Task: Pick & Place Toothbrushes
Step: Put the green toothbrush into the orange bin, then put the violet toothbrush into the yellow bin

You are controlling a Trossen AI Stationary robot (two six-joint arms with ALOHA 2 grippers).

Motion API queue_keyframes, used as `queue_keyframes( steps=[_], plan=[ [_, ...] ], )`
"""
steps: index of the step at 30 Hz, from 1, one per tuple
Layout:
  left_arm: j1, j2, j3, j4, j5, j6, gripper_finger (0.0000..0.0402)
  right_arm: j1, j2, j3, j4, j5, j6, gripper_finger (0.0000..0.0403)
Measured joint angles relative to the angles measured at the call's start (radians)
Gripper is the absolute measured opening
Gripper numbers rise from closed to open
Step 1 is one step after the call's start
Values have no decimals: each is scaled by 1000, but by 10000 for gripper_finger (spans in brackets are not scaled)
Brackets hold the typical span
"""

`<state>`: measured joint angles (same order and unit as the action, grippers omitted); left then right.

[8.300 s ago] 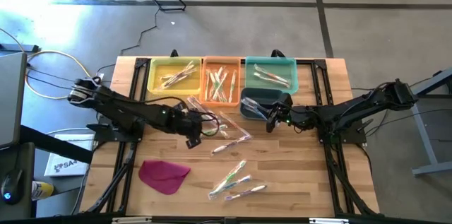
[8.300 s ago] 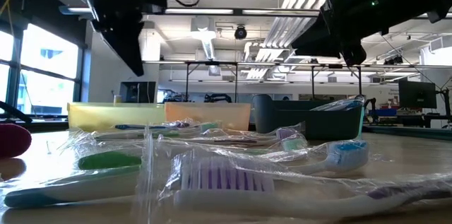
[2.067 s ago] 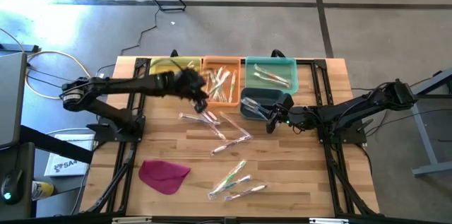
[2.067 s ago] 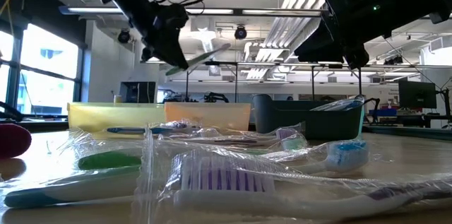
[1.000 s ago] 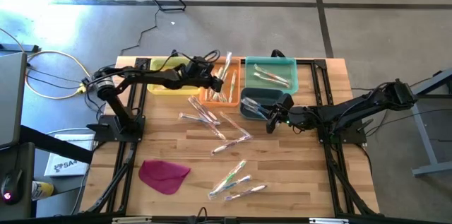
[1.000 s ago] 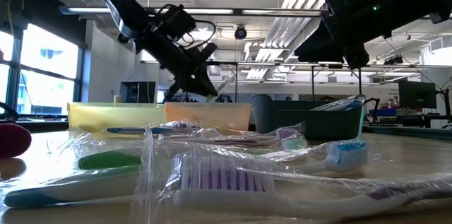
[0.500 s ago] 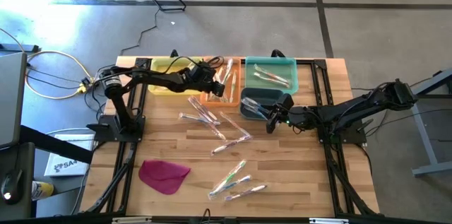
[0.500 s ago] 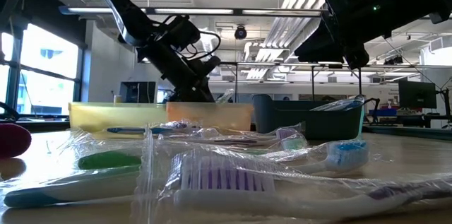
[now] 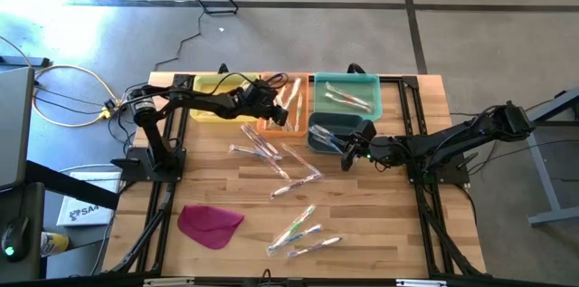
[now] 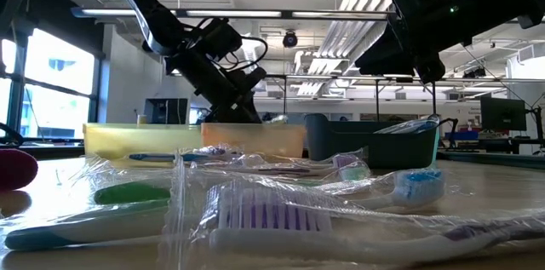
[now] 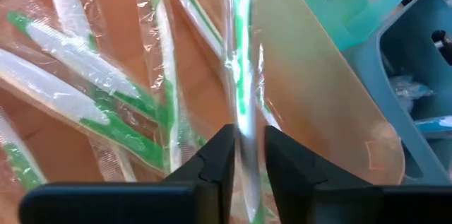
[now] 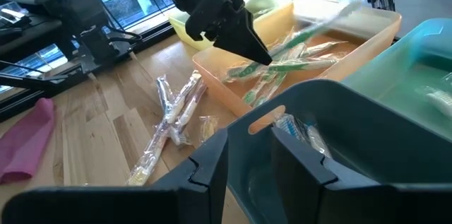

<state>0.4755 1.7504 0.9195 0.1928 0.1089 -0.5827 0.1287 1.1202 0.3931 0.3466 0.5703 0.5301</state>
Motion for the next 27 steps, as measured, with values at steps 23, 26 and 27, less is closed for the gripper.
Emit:
queue_keyframes(
  steps=[23,26,27],
  plan=[
    [2,-67,0,106,38,169,69,0,0,0,0,3,0,97],
    [2,-119,0,42,38,209,43,0,0,0,0,4,0,97],
    [2,-138,0,10,37,221,34,0,0,0,0,6,-1,97]
  ],
)
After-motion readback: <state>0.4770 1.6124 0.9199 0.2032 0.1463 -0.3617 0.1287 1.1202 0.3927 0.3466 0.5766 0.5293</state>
